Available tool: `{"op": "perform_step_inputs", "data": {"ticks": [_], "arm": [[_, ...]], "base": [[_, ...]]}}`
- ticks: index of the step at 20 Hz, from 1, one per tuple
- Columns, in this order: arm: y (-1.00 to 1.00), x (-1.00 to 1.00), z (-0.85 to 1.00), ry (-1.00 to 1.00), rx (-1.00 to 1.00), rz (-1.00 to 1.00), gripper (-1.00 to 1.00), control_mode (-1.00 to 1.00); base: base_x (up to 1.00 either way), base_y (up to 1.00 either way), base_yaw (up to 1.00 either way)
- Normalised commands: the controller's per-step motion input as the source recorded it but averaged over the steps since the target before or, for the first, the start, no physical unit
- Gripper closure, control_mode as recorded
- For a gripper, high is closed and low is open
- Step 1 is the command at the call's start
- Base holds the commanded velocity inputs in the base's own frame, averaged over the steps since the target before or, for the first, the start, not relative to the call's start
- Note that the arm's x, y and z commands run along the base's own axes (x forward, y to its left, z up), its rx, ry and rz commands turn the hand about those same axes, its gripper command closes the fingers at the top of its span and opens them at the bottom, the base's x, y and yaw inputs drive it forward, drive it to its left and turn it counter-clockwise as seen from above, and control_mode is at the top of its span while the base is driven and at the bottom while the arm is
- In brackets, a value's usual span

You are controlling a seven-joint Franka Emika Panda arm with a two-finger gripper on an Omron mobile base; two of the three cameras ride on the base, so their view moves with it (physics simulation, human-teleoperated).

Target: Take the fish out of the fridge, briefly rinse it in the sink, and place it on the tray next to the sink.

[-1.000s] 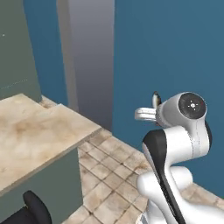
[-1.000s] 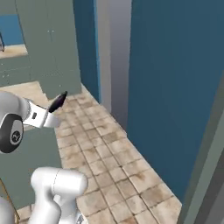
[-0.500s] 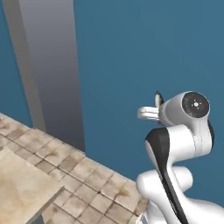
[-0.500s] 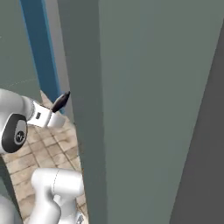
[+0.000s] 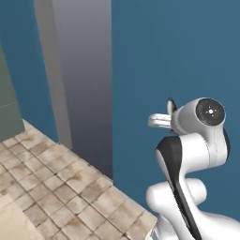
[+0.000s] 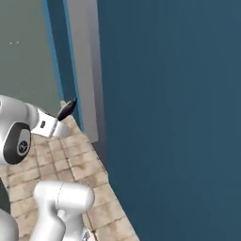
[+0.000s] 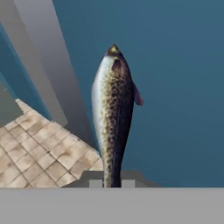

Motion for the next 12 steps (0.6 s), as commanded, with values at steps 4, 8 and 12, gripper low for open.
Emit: {"op": "perform_step_inputs", "data": {"ticks": [4, 8, 12], "arm": [[0.0, 0.0, 0.0, 0.0, 0.0, 0.0, 1.0, 1.0], [0.0, 0.0, 0.0, 0.0, 0.0, 0.0, 1.0, 1.0], [0.0, 0.0, 0.0, 0.0, 0.0, 0.0, 1.0, 1.0]], "base": [[1.0, 0.0, 0.48], [1.0, 0.0, 0.49], [1.0, 0.0, 0.45]]}}
